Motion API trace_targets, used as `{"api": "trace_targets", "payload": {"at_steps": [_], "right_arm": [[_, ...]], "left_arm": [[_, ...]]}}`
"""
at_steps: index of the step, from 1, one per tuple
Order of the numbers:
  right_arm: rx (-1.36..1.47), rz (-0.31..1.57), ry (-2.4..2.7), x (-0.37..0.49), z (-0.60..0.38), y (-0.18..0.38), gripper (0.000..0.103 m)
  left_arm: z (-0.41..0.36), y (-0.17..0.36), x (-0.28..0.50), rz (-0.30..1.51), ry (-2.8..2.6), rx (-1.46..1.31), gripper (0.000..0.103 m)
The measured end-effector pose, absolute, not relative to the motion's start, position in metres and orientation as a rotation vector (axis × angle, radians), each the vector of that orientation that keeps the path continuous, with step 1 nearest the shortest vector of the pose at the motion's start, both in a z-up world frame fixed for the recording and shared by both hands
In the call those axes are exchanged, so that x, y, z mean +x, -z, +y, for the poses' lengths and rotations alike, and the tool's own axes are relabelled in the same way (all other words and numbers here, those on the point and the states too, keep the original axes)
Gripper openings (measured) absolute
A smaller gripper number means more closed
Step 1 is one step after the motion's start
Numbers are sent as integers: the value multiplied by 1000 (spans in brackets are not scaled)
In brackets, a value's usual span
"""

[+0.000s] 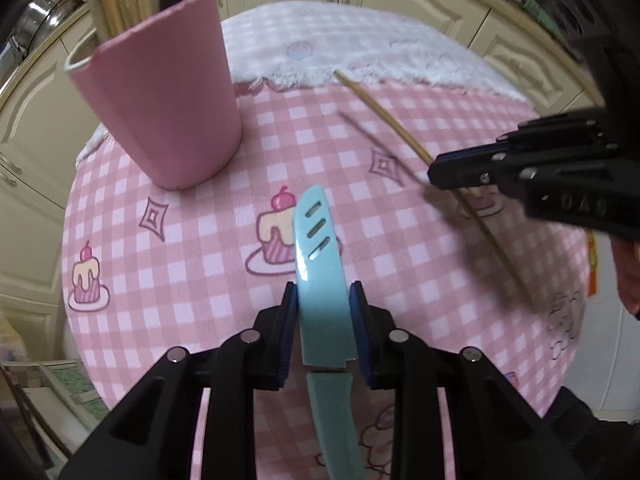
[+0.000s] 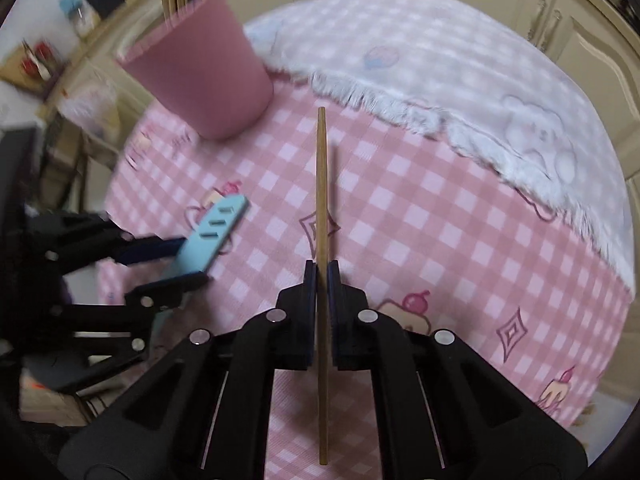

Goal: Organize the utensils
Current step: 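Close the left gripper on the blue knife while the right gripper closes on the last chopstick, then lift the knife and chopstick and carry them over the pink cup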

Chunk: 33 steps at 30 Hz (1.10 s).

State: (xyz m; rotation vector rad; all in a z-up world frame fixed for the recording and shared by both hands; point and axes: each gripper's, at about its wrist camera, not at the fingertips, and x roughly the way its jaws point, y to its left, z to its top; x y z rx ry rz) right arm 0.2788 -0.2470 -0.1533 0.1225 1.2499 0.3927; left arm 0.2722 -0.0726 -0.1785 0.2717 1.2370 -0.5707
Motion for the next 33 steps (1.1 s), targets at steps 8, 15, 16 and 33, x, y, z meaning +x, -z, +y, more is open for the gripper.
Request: {"api": "trace_targets", "payload": {"at_steps": [8,15,16,33], "right_arm": [[235,1102,-414,254,-279,128,6],[299,974,-405,232,-300,104,6],[313,951,-405,229,-304,100,6],[279,699,-438,229,-271,62,6]], "left_arm": [[-50,160,257,1168,597,140,24],[-36,126,240,1033,623,70,25],[-36,120,237,1009,623,60,25],[-29,58,214,701,589,20,24]]}}
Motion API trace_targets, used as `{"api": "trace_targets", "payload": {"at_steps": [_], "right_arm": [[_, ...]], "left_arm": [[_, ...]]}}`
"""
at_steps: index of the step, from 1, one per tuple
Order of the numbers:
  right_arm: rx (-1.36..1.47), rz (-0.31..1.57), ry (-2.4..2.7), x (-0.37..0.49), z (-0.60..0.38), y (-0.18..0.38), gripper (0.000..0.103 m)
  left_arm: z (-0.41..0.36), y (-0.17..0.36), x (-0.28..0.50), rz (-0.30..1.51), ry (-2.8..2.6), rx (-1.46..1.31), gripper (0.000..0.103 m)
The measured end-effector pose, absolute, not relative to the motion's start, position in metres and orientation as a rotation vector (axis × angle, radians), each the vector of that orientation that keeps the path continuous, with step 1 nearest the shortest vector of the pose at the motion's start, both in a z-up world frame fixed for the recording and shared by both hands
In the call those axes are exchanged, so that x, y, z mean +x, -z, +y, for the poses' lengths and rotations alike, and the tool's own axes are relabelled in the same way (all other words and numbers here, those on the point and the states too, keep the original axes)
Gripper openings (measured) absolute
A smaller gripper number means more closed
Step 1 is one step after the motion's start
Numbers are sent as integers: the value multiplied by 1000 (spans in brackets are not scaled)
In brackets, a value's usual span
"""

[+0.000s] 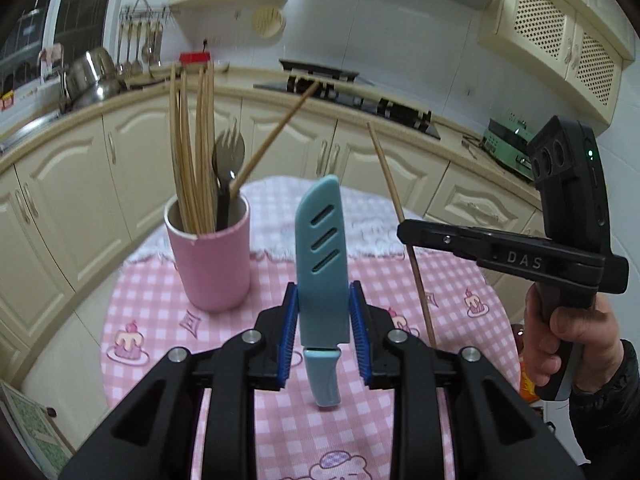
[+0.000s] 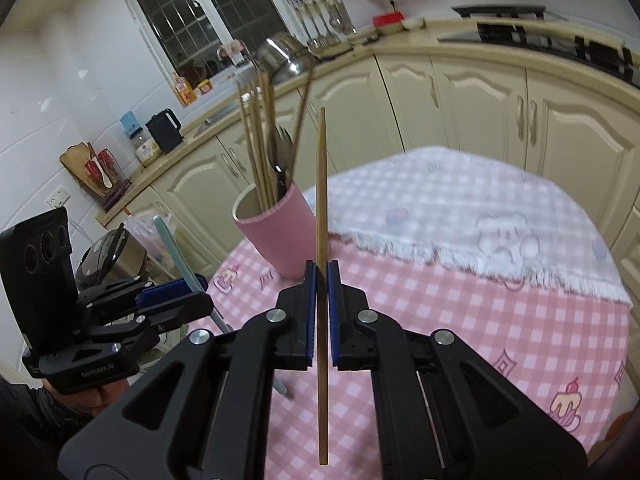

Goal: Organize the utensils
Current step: 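Lift the knife and chopstick and carry them over the pink cup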

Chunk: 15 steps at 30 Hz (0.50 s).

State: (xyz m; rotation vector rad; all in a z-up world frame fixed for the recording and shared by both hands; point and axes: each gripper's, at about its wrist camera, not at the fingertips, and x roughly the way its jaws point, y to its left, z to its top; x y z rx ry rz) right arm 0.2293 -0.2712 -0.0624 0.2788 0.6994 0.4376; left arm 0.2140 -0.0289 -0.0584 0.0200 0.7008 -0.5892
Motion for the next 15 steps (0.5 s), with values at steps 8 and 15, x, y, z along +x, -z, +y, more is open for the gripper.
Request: {"api": "trace_targets", "payload": {"at_steps": [8,15], "right_arm": [[288,510,-481,246,-257,16,6],[299,357,-517,283,-232,-20,6]], "left_arm": [[-10,10,218,576,539,20,24],[13,-45,253,452,478,-14,24]]}}
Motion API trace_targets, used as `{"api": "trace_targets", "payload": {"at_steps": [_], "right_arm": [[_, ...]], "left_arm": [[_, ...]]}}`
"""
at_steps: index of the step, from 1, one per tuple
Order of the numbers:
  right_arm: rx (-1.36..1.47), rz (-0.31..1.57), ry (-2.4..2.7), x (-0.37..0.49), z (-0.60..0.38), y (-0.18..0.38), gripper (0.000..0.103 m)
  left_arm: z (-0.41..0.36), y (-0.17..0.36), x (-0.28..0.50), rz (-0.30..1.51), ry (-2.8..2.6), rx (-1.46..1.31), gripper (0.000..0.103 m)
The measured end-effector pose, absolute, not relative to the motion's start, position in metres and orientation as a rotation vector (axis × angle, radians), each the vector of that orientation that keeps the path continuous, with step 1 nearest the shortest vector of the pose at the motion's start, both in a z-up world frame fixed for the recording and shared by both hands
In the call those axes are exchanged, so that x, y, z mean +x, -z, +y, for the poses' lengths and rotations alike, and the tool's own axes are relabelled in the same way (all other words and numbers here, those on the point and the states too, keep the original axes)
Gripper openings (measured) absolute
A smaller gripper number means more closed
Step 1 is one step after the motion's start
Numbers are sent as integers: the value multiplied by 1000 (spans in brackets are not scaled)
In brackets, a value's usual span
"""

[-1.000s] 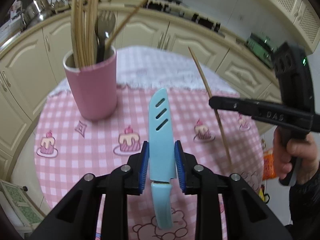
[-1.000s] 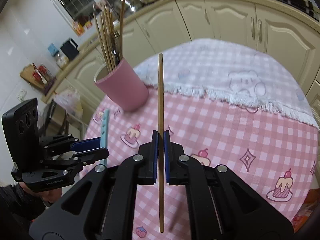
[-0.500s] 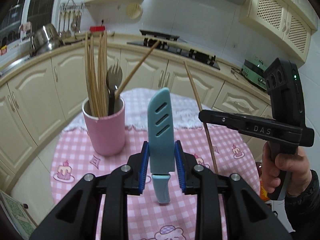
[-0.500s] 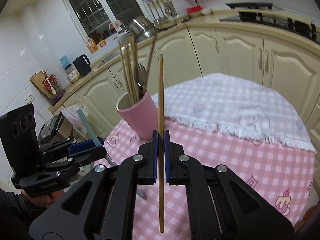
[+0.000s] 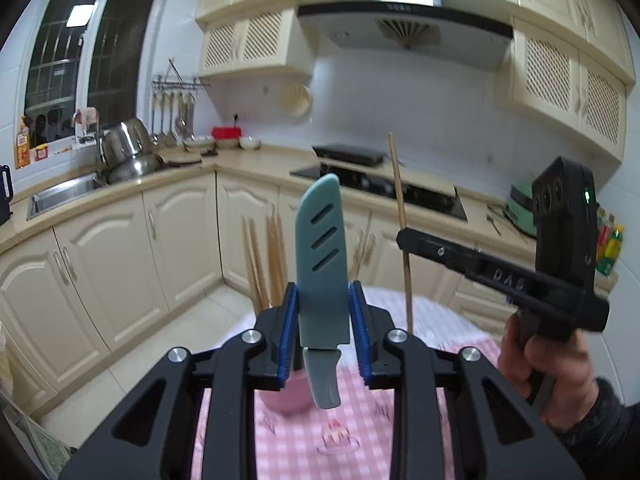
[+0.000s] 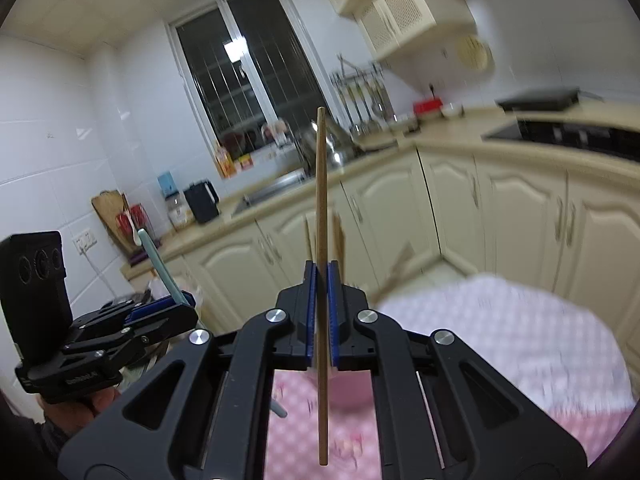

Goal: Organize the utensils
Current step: 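Lift the knife and chopstick and carry them over the pink cup, then open both grippers to drop the knife and chopstick into the cup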

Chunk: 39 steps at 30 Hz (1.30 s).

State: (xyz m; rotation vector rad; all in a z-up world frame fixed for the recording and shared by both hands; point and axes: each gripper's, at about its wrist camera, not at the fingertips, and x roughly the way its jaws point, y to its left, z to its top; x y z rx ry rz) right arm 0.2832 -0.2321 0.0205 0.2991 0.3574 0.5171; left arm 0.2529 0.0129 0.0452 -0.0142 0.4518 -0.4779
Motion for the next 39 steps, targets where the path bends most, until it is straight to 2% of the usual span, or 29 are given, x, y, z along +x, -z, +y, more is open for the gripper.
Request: {"api": "trace_targets", "payload": {"at_steps": [8,29,30,31,32,33,36,38,39], "right_arm": [[282,280,-495,328,-202,-28,6],[237,380,-465,367,-175,17,9],[239,386,-460,366,-176,17,20],[248,381,-451,364,-178,16,52],[260,364,-443,360,-181,14,71],[261,346,-437,355,-183,11,81],[253,332,-445,346,-185,2,81],[250,316,-442,340,-188,-4,83],[251,309,-442,337,-190,-7,87]], "left_arm": [[17,-58,297,437,436,-13,24],[15,-10,344,564,412,-15,25],[17,-9,345,571,409,-26,26],[20,-8,345,576,408,-35,26],[21,-8,344,577,408,-38,30],[22,-10,341,573,407,-42,35],[27,-19,329,529,396,-54,69],[30,-26,320,498,386,-62,79],[32,-30,315,483,380,-69,83]]}}
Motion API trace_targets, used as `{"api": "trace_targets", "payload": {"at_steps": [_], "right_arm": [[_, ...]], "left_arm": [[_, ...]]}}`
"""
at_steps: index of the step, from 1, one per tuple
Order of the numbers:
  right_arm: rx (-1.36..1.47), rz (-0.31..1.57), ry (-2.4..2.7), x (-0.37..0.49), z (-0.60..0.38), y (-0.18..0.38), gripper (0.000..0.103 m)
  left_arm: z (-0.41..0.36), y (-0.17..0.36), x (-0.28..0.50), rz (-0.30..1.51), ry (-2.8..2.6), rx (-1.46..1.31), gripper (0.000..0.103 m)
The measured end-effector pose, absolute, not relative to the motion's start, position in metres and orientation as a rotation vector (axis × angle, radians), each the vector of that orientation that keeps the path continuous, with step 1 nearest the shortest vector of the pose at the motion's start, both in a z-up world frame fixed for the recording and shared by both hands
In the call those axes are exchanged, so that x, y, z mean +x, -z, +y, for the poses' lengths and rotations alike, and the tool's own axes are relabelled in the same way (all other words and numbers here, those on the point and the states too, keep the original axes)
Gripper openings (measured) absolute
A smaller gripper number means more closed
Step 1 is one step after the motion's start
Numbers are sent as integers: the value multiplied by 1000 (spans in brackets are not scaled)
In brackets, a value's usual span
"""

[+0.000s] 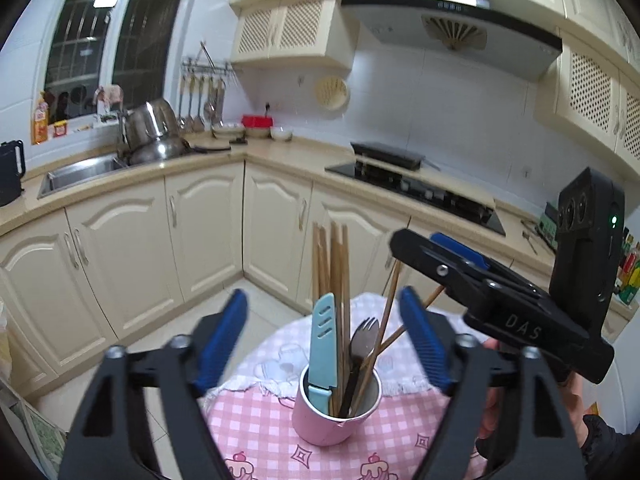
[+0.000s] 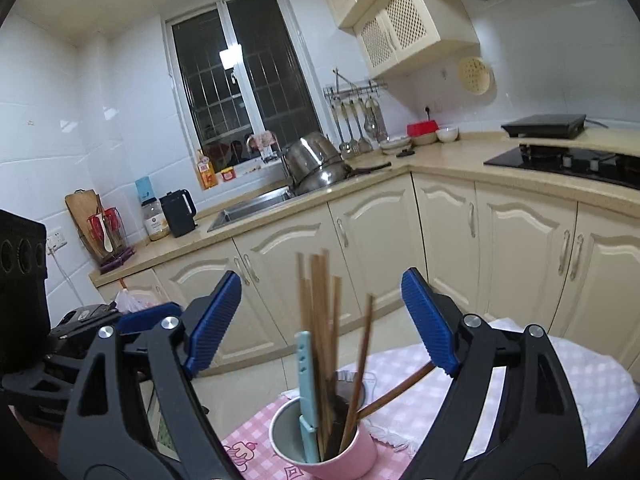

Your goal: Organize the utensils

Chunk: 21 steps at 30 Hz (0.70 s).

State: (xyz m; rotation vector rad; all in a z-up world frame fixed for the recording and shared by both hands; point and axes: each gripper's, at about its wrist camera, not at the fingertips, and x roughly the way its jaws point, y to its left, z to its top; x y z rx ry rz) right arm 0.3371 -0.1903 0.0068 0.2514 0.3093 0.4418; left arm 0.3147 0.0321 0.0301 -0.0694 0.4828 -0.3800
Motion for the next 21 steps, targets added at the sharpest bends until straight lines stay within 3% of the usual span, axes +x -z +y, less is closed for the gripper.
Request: {"api": "trace_targets", "payload": {"at_steps": [5,21], "right_arm": [[259,280,-432,318,-201,-23,97],[229,391,-319,231,-236,-23,97]], "left_arm": [[36,-44,291,437,343,-75,90],[8,-56,188,319,158,33,93]]}}
